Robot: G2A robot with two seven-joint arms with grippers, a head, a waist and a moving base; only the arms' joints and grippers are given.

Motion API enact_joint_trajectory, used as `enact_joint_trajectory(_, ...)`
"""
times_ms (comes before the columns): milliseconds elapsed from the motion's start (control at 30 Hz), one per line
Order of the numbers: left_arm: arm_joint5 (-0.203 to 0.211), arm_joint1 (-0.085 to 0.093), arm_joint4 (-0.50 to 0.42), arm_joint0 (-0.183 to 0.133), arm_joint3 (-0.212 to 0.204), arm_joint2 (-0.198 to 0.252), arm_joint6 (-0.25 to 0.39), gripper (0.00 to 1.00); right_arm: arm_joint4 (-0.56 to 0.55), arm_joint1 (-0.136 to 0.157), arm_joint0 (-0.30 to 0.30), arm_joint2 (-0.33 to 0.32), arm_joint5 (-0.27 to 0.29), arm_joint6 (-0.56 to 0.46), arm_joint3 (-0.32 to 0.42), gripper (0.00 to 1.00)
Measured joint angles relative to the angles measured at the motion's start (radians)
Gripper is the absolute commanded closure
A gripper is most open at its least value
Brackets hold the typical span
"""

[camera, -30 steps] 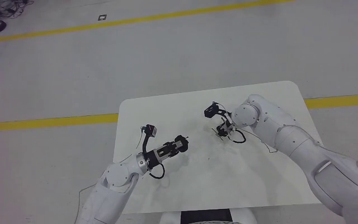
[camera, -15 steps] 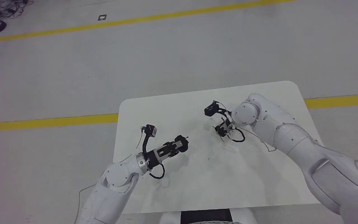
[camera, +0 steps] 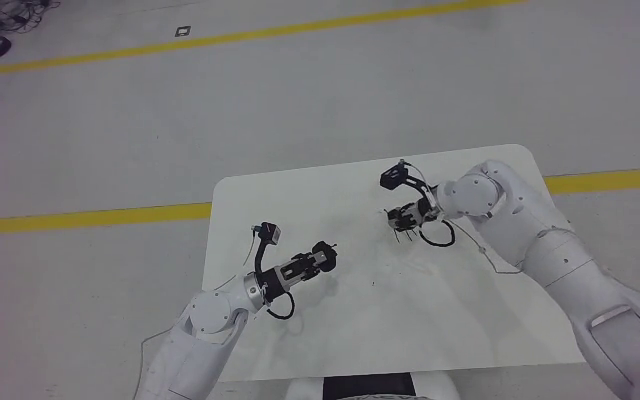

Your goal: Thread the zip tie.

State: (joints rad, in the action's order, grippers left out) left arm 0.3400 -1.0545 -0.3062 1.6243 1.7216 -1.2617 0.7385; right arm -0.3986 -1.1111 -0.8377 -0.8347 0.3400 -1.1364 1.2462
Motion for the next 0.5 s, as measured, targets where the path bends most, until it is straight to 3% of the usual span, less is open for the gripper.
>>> enact_joint_trajectory(167, 0.0, 0.0, 0.0, 0.0, 0.0, 0.0, 0.0, 1.0, 0.127, 0.048, -0.108, -0.114, 0.0, 0.055, 0.147, 1.0)
enact_joint_trajectory(500, 0.0, 0.0, 0.0, 0.0, 0.0, 0.0, 0.0, 1.0, 0.138, 0.051, -0.117, -0.123, 0.0, 0.061, 0.154, 1.0)
